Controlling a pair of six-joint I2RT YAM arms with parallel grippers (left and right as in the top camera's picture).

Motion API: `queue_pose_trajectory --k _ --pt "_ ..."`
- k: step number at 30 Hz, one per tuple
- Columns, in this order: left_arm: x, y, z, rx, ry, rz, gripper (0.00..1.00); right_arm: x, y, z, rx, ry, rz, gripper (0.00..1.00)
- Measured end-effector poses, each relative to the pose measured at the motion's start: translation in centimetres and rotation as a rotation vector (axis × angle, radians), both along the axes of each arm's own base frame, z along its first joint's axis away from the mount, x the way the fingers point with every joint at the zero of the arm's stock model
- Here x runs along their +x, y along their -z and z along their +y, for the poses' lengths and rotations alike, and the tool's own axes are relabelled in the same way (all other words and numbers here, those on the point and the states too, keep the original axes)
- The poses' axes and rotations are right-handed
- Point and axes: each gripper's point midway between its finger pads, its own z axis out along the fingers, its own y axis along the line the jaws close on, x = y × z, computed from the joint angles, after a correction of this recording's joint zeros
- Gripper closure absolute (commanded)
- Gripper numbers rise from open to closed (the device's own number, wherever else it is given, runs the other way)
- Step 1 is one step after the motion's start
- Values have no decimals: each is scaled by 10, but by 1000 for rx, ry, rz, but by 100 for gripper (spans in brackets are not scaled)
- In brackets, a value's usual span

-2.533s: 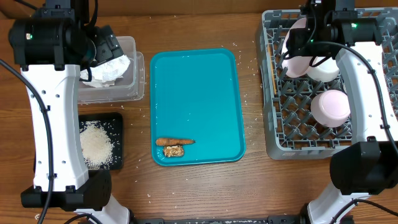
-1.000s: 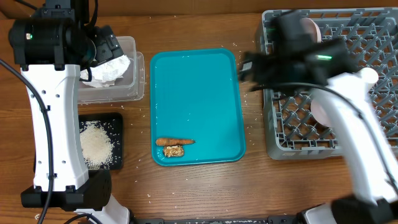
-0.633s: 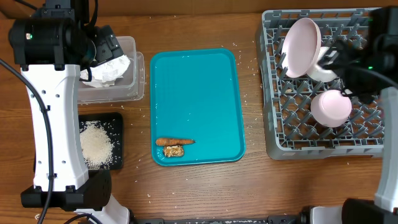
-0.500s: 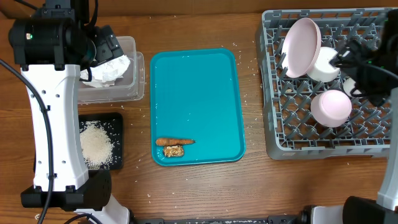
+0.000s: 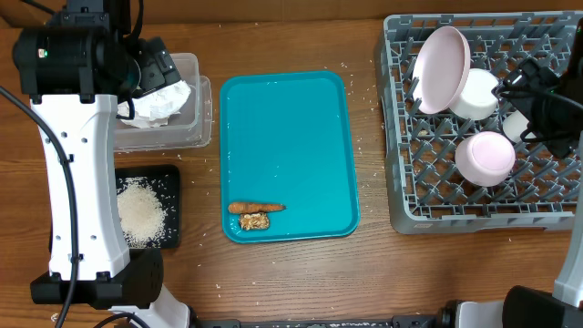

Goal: Sort waste into correct bins and load items into the dishwasher
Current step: 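Withdraw the right gripper to the right edge of the rack, then move the left gripper from the bin over the carrot on the tray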

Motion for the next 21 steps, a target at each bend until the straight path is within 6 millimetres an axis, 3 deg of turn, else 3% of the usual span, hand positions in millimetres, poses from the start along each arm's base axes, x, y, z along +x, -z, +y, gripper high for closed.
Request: queue_pose_trajectory --k 14,21 --pt "0 0 -1 -5 2 0 0 0 0 0 0 -1 0 0" --pt "-9 9 -44 -230 112 49 0 0 0 0 0 -1 0 0"
